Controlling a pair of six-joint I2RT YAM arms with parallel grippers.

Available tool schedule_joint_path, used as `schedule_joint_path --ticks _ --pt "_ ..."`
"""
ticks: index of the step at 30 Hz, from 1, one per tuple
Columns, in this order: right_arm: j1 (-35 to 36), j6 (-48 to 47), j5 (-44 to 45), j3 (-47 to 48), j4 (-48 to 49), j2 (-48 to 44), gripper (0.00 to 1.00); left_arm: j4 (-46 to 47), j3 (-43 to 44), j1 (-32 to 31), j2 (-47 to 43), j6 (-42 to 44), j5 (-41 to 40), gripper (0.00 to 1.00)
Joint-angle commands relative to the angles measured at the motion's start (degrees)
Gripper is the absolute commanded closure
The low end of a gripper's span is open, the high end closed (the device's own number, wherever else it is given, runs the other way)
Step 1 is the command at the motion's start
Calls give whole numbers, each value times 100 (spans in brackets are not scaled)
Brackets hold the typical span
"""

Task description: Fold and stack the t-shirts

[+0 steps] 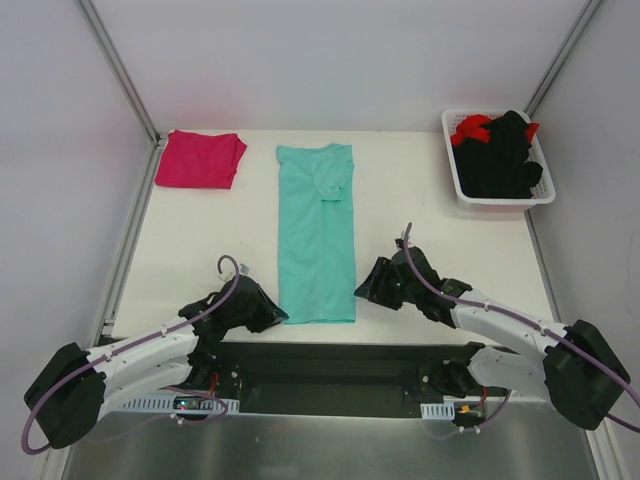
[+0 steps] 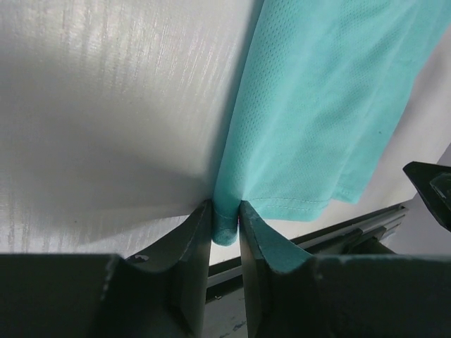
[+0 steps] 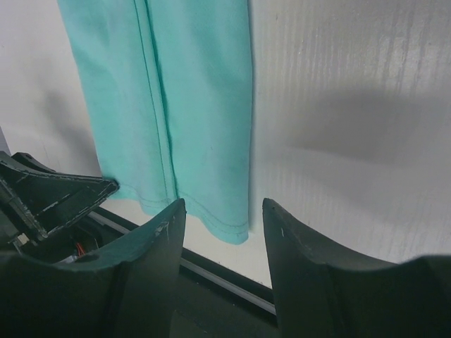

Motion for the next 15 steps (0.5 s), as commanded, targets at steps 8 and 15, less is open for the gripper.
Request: schedule_joint_path --ticks 8,15 --pt "65 167 85 61 -108 -251 49 -55 -30 -50 158 -51 -96 84" --pt "171 475 -126 -132 173 -198 49 -55 -57 -59 185 -51 -88 90"
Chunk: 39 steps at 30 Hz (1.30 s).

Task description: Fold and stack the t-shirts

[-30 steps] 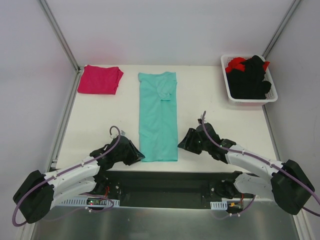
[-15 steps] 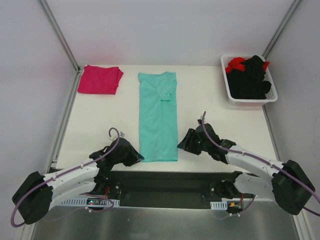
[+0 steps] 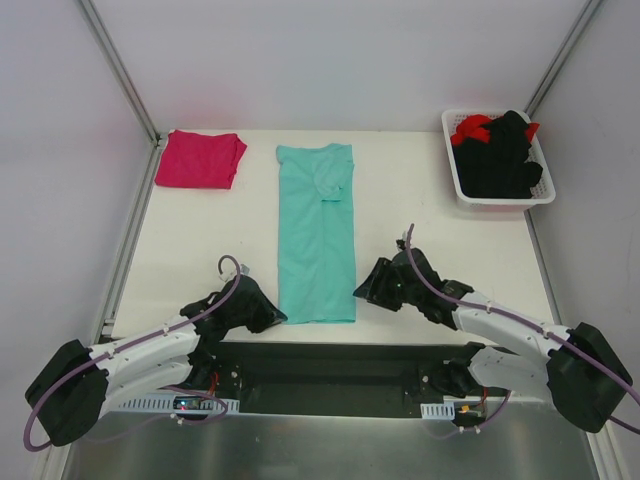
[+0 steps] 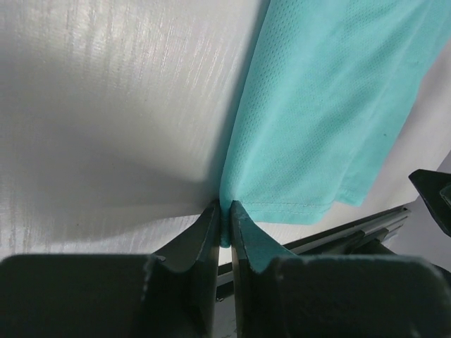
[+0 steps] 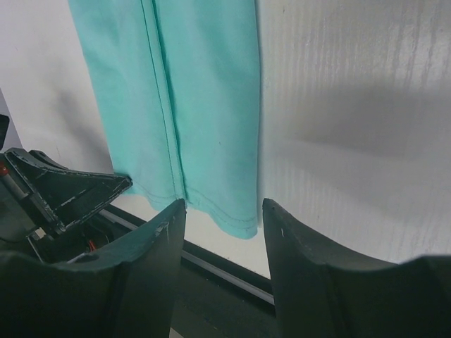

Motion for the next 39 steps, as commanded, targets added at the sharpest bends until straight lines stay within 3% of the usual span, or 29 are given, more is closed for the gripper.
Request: schedule_joint_path --ticks 1,9,39 --pt "143 337 -100 -167 287 -37 49 -112 -48 -50 73 -29 -83 91" --pt "292 513 58 -501 586 -230 49 -112 -4 -59 179 -20 -92 100" --pt "934 759 357 -536 902 323 51 -103 -13 -50 223 6 -83 100"
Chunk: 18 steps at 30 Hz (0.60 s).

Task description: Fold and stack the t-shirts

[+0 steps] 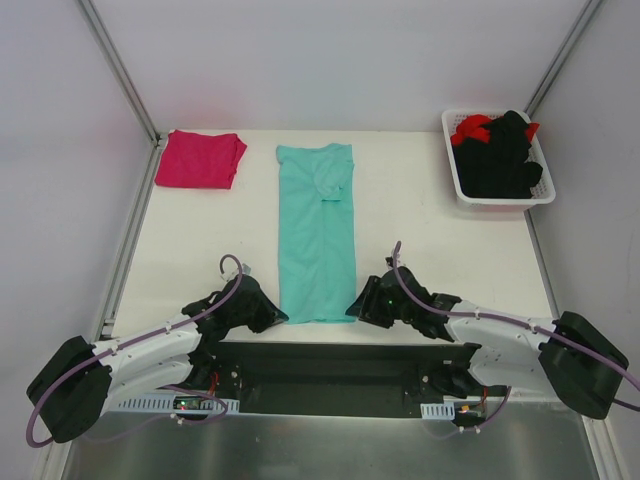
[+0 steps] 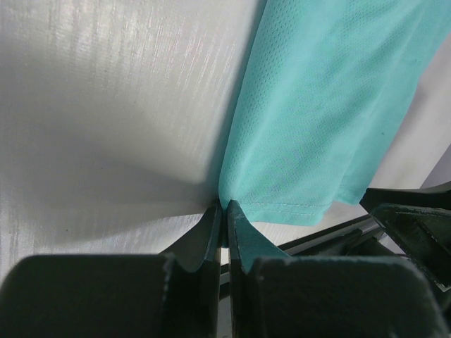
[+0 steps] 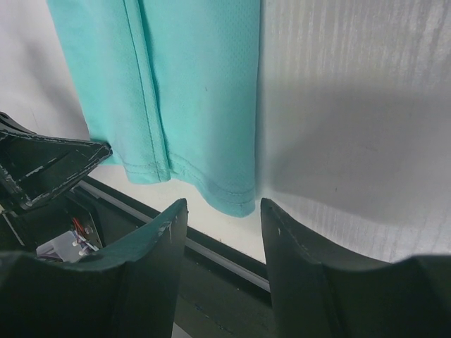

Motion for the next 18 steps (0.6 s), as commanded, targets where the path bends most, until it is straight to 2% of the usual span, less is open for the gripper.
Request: schedule_joint_path --ticks 1,18 --pt "42 62 123 36 212 114 51 -252 -6 -59 52 2 -79 100" --pt "60 -272 132 432 336 650 54 -225 -33 -50 61 20 -88 99"
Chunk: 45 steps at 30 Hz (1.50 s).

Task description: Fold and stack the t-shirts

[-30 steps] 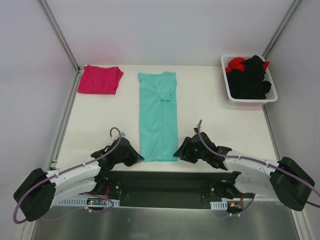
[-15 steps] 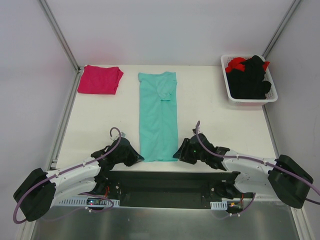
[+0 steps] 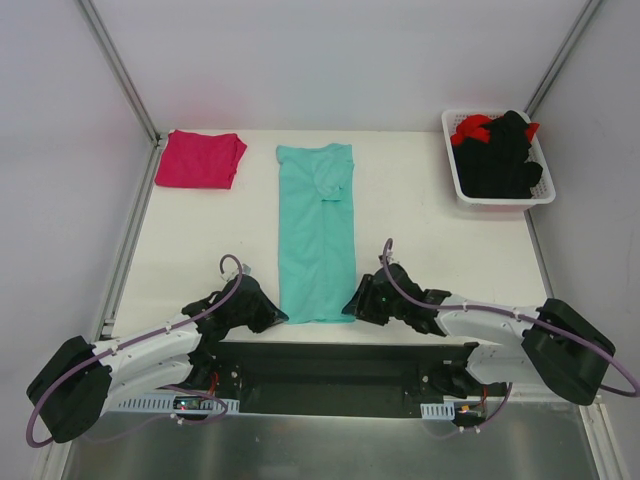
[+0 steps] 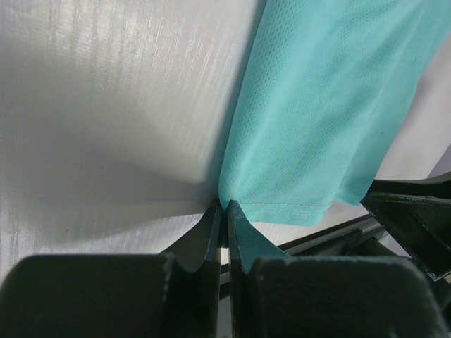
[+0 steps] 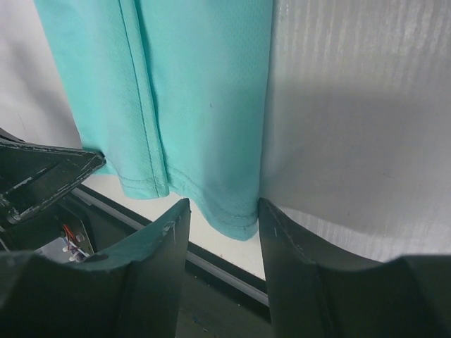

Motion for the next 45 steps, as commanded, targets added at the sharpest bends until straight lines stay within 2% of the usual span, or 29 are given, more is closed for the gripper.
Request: schedule_joint_path --ticks 1,9,19,22,25,42,45 --pt "33 -171 134 276 62 47 54 -236 -41 -50 59 17 -88 99" --pt "25 -277 433 295 -307 -119 58 -228 -24 -59 59 26 -88 99" --pt "33 -259 591 136 -518 -375 90 -219 -6 -50 138 35 -105 99" --pt "42 -259 574 162 -518 -340 90 -219 11 -50 173 44 -88 99" --pt "42 -268 477 206 -501 -217 84 -219 3 -50 156 44 -88 99" --pt "95 -356 407 400 -474 47 82 -122 -6 -50 278 61 -88 99" --pt "104 -391 468 409 -562 -23 77 -69 -6 -59 322 61 -70 99"
